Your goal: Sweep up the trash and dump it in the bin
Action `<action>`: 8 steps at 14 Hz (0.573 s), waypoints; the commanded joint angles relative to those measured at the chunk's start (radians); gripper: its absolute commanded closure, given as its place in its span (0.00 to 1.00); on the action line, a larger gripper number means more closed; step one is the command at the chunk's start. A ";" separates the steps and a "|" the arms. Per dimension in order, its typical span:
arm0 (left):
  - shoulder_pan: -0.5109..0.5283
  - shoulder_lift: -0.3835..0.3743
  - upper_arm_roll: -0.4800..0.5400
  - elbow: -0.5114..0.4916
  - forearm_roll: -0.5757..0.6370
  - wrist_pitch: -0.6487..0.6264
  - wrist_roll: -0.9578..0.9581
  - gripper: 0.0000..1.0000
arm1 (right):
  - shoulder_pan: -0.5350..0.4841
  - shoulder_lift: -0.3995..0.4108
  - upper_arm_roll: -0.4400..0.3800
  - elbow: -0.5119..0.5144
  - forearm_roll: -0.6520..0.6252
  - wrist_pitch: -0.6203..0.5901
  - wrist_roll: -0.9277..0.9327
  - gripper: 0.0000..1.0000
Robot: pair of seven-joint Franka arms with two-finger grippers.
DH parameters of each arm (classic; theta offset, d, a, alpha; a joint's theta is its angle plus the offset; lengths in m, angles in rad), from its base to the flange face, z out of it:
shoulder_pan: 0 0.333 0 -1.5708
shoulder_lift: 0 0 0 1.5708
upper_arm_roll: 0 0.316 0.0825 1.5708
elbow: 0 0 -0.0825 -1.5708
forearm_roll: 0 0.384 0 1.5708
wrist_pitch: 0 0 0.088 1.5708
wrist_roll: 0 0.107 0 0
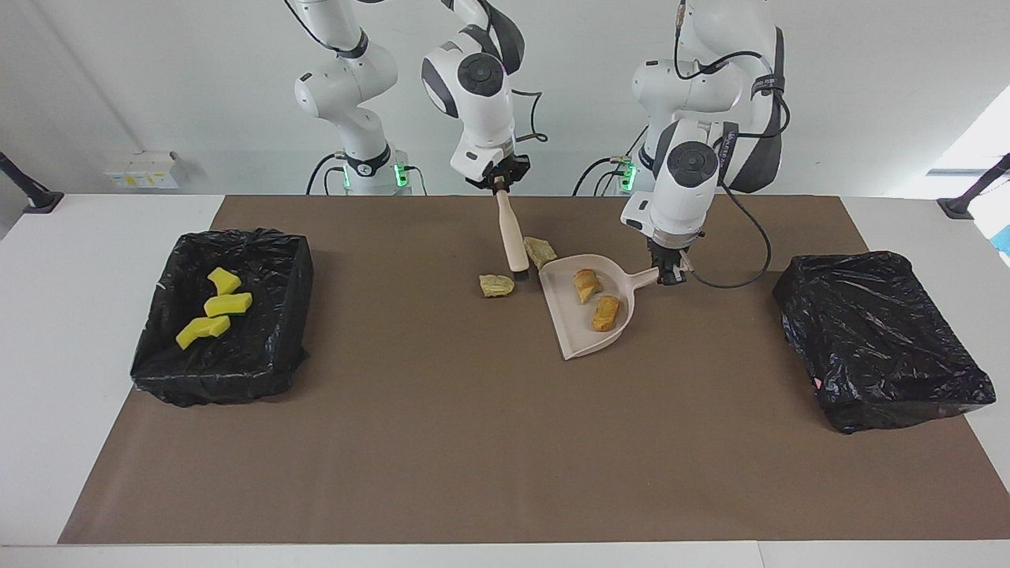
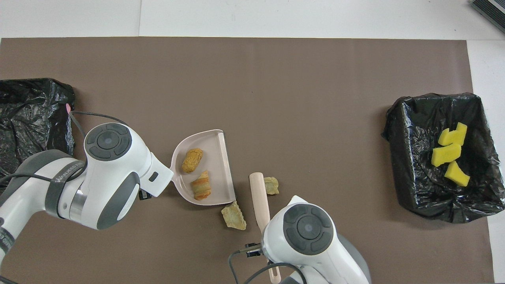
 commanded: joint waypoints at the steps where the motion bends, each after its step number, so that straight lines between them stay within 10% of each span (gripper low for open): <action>1: -0.014 -0.036 0.011 -0.035 -0.013 0.015 -0.021 1.00 | 0.022 -0.066 -0.004 -0.047 0.048 -0.043 -0.203 1.00; 8: -0.014 -0.036 0.011 -0.033 -0.013 0.015 -0.021 1.00 | 0.140 0.051 -0.004 -0.120 0.100 0.069 -0.210 1.00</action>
